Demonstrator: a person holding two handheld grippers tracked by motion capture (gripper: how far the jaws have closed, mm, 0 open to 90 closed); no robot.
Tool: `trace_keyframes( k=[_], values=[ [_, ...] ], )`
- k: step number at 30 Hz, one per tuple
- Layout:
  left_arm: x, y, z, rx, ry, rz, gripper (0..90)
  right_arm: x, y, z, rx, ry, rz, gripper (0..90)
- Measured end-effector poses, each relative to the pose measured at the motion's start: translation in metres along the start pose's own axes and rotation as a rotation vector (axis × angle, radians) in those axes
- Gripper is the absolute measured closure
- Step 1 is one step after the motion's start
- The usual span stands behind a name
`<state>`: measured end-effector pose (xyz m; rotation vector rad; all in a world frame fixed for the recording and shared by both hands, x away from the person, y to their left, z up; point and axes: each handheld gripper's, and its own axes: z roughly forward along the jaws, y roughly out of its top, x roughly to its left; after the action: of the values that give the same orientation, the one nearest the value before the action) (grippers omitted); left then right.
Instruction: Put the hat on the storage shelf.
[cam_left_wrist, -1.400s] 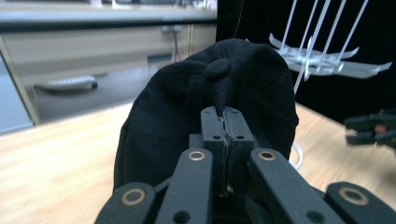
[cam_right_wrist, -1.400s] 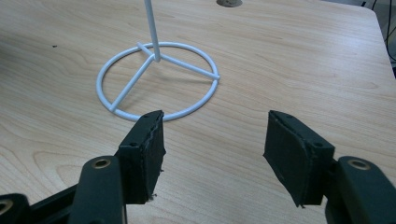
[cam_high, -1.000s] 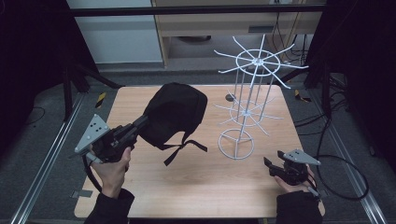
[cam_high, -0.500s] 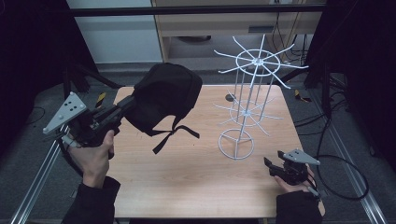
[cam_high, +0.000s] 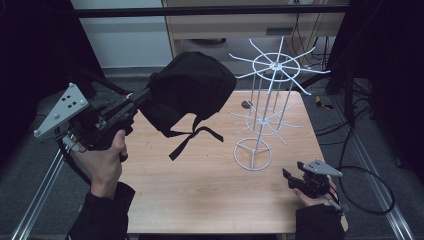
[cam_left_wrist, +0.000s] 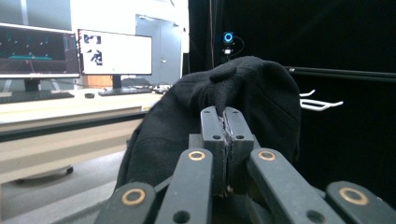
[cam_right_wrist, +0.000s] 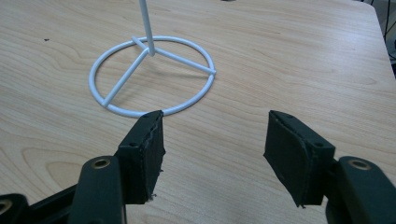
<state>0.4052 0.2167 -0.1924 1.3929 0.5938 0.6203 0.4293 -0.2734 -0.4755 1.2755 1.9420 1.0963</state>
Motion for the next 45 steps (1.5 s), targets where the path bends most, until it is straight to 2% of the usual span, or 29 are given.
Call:
trace_keyframes(
  k=[4,10,15,22,34,45],
  values=[
    [-0.005,0.005,0.010,-0.005,0.003,0.020,89.1,0.000,0.000,0.000,0.003,0.002,0.003,37.6],
    [-0.012,0.003,0.028,0.025,-0.010,0.010,89.1,0.000,0.000,0.001,0.003,0.005,-0.003,37.6],
    [-0.014,-0.008,0.037,0.053,-0.027,0.004,89.0,0.001,0.000,0.001,0.004,0.009,0.000,37.6],
    [-0.012,-0.026,0.041,0.090,-0.034,-0.005,88.7,0.002,0.000,0.002,0.010,0.010,0.000,37.6],
    [-0.015,-0.063,0.060,0.205,-0.040,-0.002,88.2,0.002,-0.001,0.003,0.016,0.011,-0.009,37.4],
    [-0.018,-0.078,0.071,0.253,-0.038,-0.007,86.5,0.002,-0.001,0.003,0.018,0.012,-0.013,36.8]
  ],
)
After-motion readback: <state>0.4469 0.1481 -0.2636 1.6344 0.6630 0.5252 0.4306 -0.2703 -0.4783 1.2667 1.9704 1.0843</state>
